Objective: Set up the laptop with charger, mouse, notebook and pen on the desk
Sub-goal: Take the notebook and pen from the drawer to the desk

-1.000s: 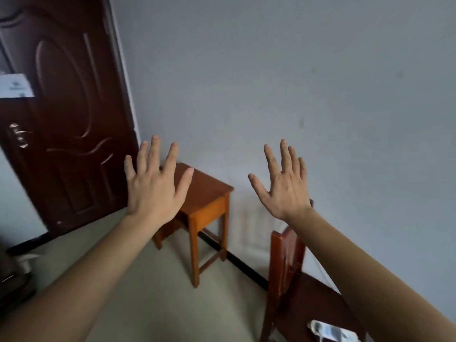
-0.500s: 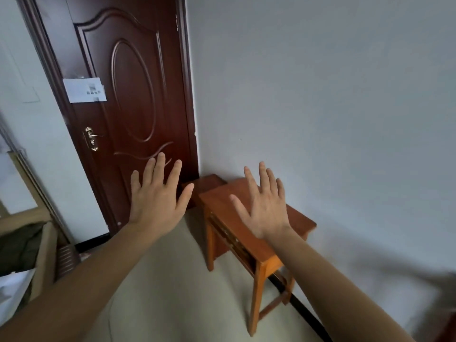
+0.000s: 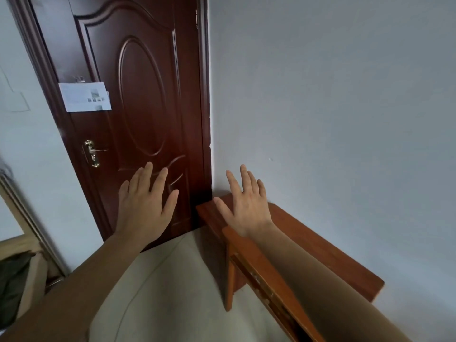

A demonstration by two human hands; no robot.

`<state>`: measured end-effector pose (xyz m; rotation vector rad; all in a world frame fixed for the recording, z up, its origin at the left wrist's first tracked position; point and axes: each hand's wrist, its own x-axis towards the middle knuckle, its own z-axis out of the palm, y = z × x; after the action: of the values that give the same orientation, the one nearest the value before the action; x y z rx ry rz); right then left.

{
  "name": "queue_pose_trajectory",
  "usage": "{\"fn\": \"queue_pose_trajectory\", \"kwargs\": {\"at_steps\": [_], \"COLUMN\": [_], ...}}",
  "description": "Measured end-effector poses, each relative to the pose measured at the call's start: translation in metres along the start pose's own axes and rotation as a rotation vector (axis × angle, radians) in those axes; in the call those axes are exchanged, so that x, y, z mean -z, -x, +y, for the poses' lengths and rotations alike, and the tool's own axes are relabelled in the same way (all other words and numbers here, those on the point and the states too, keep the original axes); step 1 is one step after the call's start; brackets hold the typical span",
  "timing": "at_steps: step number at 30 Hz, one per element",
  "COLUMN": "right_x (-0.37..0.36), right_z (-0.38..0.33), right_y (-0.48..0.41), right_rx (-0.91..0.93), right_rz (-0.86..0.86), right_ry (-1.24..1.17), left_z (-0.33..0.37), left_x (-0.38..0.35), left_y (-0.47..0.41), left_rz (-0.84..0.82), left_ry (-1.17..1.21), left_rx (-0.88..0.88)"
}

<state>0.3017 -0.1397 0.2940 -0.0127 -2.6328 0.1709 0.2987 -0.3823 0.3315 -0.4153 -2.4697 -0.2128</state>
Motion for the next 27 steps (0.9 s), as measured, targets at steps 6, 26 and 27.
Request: {"fn": "queue_pose_trajectory", "kwargs": {"at_steps": [6, 26, 27], "right_x": [-0.076, -0.282, -0.291], "right_z": [-0.030, 0.067, 0.072], "right_y": [-0.111, -0.341, -0.357], "right_rx": [-0.052, -0.454, -0.466], "right_rz": [0.005, -0.108, -0.117], "right_ry": [0.113, 0.185, 0.168], "left_z": [-0.097, -0.153, -0.154], "left_x": [-0.089, -0.382, -0.393], "left_y": [-0.103, -0.380, -0.396], "left_rz": [-0.029, -0.292, -0.305], "left_ry": [0.006, 0.051, 0.043], "left_rx": [-0.067, -0.248, -0.248]}}
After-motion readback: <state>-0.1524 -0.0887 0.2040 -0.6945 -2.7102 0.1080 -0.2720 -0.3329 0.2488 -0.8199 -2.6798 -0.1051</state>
